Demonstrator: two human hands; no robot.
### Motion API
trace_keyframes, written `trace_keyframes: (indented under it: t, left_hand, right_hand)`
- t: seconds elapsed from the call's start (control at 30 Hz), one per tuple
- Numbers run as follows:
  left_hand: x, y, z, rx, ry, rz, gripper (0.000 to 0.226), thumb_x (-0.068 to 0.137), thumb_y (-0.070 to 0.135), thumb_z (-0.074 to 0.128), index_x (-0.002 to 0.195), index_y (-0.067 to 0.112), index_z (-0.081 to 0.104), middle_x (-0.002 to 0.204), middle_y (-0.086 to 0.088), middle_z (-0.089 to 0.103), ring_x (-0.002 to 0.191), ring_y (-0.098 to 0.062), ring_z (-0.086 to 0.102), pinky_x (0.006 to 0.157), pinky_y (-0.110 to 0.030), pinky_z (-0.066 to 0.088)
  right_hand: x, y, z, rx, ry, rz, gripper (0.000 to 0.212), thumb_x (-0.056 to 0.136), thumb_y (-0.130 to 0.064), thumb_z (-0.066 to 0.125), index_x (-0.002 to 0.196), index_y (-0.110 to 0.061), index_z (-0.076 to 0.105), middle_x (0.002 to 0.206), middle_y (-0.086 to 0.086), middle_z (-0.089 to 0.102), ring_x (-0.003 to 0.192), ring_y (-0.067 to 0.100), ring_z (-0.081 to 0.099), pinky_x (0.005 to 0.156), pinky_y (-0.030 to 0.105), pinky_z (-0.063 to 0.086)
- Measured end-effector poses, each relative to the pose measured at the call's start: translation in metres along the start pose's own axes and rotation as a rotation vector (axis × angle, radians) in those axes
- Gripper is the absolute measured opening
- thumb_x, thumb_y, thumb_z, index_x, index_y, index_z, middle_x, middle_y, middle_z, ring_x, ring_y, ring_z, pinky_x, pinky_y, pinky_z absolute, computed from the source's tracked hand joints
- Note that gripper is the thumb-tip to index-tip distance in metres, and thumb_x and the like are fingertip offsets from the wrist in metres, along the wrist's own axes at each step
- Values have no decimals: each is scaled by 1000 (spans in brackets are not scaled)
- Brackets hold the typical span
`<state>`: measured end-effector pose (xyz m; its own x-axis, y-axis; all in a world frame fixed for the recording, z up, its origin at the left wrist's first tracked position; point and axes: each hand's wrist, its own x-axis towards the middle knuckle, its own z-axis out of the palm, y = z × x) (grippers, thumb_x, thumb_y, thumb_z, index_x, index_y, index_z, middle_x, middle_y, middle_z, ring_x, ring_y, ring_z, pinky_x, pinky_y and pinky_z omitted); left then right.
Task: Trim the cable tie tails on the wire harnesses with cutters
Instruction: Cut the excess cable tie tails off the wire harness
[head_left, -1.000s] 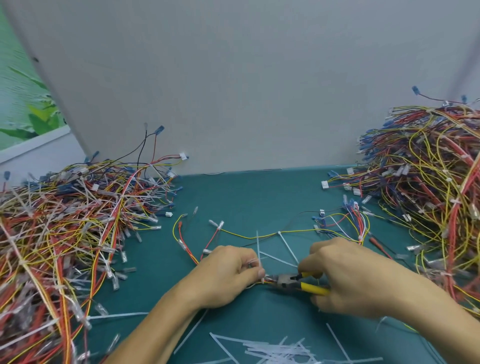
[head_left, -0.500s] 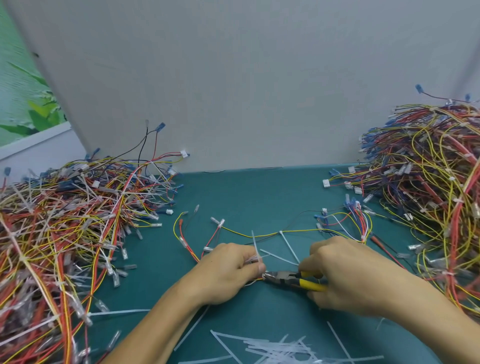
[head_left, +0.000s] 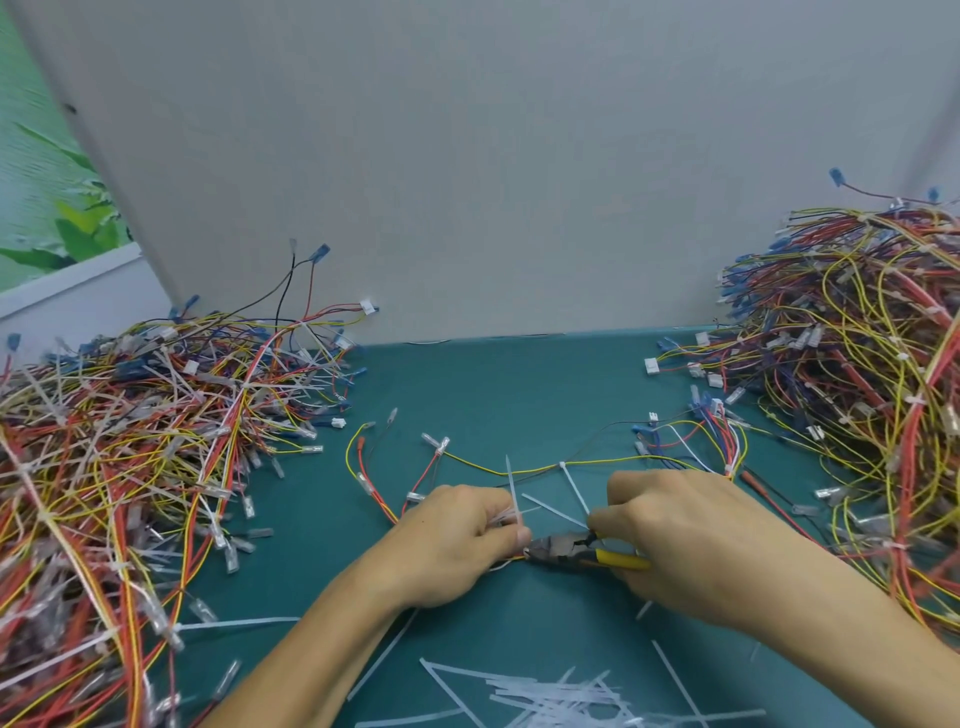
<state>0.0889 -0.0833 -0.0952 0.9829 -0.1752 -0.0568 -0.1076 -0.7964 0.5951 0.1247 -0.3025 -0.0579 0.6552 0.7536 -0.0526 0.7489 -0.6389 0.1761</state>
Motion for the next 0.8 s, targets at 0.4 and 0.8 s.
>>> trace_keyframes:
  t: [0.4,0.8]
  left_hand:
    - [0,0,-2,-38,-8,0,28,89,35,54,77,10,52,65,0,48,64,-17,43,75,-48,49]
    - [0,-1,-1,-36,22,-12,28,92,33,56,68,21,46,60,10,45,63,-16,43,74,-48,50]
  right_hand:
    - [0,4,5,34,44,-9,31,91,-48,47,117,-32,52,108,-9,45,100,23,54,65,30,34]
    - [1,3,5,-8,38,-14,25,91,-44,46,109,-28,50,96,-7,37,94,25,54,61,30,27]
